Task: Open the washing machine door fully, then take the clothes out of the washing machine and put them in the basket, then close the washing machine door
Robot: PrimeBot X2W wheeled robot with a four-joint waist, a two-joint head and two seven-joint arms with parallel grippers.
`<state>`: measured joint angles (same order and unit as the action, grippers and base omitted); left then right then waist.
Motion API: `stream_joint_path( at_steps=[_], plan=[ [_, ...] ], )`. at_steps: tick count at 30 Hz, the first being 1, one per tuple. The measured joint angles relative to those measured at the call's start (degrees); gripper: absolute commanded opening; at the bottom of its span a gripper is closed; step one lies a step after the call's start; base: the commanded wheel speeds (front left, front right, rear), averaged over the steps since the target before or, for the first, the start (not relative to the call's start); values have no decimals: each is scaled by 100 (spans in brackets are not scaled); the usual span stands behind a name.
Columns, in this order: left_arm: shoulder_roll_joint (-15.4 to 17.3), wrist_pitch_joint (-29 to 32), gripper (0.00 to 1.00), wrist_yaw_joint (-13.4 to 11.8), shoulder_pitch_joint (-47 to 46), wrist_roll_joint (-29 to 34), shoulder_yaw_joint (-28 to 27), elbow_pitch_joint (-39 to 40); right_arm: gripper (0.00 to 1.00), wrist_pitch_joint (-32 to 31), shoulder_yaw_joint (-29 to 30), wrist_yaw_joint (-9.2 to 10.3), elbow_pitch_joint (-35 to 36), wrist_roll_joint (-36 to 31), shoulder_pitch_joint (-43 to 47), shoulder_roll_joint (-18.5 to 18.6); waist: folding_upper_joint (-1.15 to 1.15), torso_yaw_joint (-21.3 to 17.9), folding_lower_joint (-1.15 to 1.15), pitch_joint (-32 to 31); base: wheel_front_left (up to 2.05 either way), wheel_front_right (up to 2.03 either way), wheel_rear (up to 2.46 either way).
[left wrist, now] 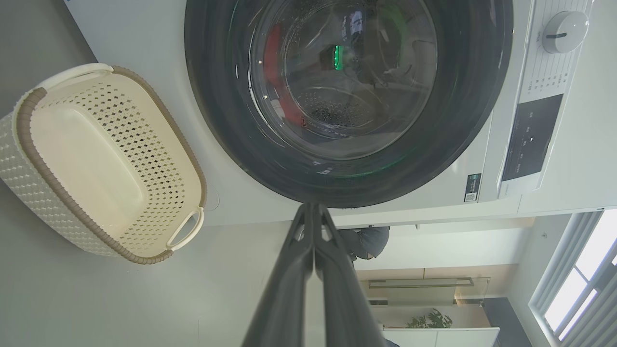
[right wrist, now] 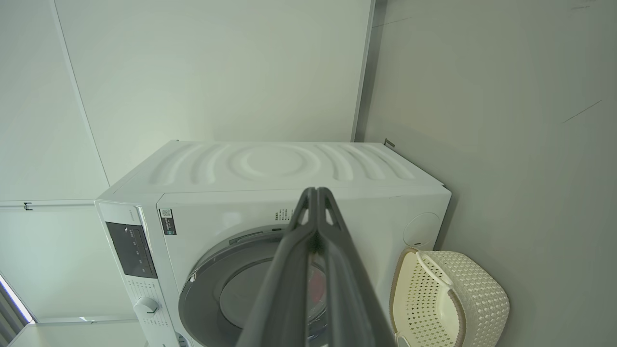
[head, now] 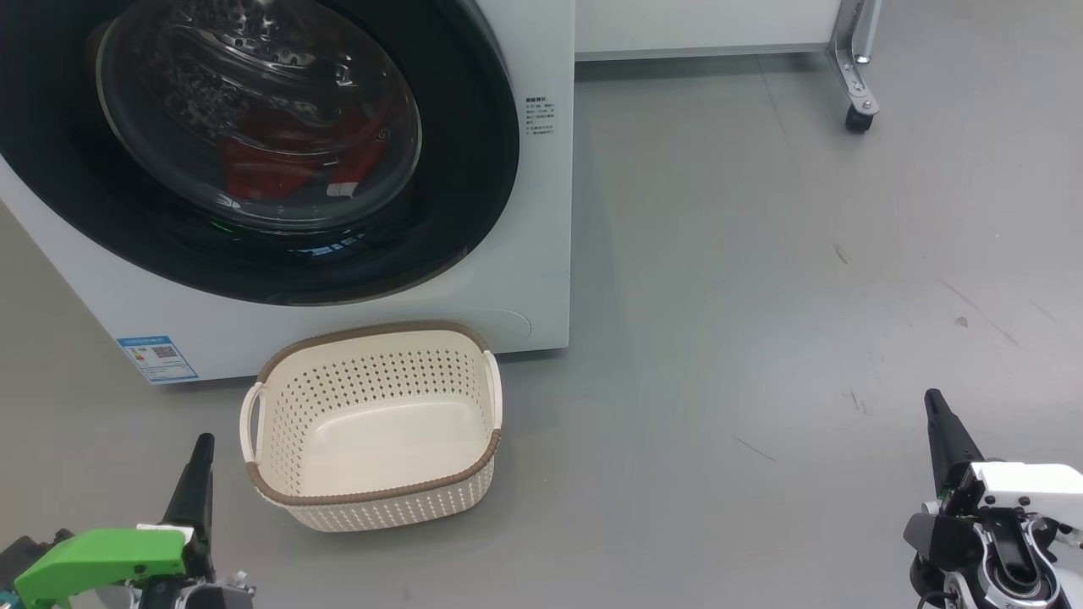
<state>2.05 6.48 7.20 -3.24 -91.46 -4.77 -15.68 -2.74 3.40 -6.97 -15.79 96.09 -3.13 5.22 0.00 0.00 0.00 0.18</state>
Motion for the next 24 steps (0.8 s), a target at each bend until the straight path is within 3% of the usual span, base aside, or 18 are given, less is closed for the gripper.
stream_joint_path(
  at_steps=[24],
  plan=[
    [0, 0, 0, 0, 0, 0, 0, 1, 0, -7, 18, 0, 2, -35, 0, -20, 0, 0, 0, 0, 0, 0, 0]
  ],
)
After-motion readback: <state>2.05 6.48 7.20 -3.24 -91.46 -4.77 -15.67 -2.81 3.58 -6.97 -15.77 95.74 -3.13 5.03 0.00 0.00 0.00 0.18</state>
